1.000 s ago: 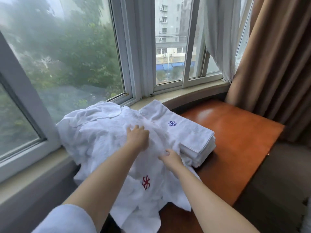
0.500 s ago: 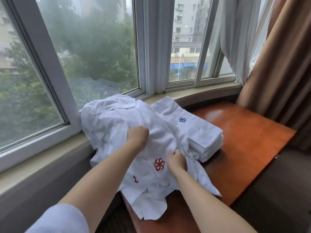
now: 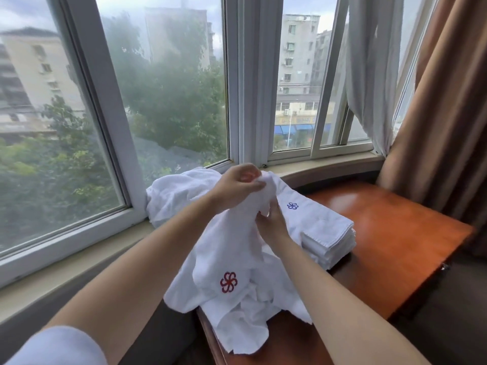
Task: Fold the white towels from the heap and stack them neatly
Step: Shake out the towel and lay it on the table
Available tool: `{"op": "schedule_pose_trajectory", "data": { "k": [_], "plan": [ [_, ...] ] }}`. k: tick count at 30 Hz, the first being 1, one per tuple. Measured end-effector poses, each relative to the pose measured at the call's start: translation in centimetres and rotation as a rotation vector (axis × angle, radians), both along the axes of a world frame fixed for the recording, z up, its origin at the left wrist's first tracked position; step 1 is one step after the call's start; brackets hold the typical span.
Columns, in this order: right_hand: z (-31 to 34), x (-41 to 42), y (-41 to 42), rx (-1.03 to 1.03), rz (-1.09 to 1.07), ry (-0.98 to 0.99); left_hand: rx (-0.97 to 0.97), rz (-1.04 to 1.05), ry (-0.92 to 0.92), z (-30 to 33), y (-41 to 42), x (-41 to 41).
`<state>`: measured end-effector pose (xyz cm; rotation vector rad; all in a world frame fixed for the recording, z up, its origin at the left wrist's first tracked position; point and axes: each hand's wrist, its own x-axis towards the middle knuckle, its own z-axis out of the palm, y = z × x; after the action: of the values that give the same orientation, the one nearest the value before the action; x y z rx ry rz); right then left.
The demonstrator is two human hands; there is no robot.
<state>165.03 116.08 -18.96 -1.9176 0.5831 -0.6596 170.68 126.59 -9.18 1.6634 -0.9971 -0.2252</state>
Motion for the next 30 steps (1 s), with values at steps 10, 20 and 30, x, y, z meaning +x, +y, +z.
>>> {"op": "schedule_pose_trajectory", "data": {
  "k": [10,20,30],
  "plan": [
    [2.5,-3.3,1.7,0.348,-0.133,-0.301,0.224,0.277,-0.11,-8.1,4.4,0.6],
    [3.6,-6.0,-1.2,0.384,-0.572,-0.398,1.021,0.431,-0.473,-10.3,3.0,3.2],
    [2.2,-3.8,-8.2,0.402,-0.102,-0.174,0.175,0.355,-0.219,-4.9,-9.5,0.0]
  ]
}}
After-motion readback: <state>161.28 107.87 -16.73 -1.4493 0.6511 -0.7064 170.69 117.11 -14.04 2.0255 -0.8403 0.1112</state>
